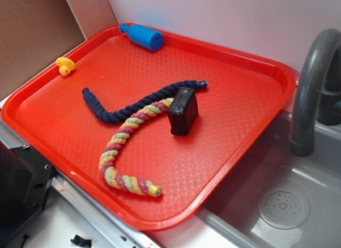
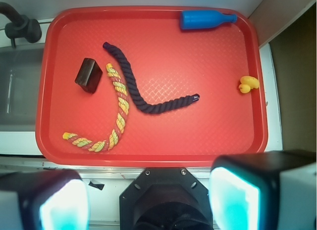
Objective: Grab the multicolored rope.
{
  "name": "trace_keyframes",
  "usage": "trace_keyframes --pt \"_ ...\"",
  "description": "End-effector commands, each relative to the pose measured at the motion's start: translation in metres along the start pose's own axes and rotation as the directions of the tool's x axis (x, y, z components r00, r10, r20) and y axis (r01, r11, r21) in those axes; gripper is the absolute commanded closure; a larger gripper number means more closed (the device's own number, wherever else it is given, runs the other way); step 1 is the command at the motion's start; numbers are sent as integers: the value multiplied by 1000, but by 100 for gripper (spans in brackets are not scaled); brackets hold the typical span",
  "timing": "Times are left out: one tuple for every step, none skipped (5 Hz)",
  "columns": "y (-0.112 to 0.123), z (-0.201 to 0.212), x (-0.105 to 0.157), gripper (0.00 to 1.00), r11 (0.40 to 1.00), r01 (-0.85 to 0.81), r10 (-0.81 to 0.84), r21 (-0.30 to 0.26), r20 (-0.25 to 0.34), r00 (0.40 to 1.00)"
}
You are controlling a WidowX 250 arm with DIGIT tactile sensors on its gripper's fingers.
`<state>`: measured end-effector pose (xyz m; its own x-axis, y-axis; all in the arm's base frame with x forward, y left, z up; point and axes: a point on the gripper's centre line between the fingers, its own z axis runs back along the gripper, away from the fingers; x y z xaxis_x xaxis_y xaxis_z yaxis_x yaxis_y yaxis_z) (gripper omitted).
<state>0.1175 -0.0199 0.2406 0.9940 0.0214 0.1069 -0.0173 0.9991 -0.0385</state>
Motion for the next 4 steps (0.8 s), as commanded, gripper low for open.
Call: trace_keyframes --pt "-8 -41 13 0 986 -169 166 11 115 979" --pt "-10 -72 18 0 965 -262 261 -6 121 958" --pt "-17 -111 24 0 967 -253 243 27 197 950" --pt "-23 -156 28 0 975 -221 224 -37 124 967"
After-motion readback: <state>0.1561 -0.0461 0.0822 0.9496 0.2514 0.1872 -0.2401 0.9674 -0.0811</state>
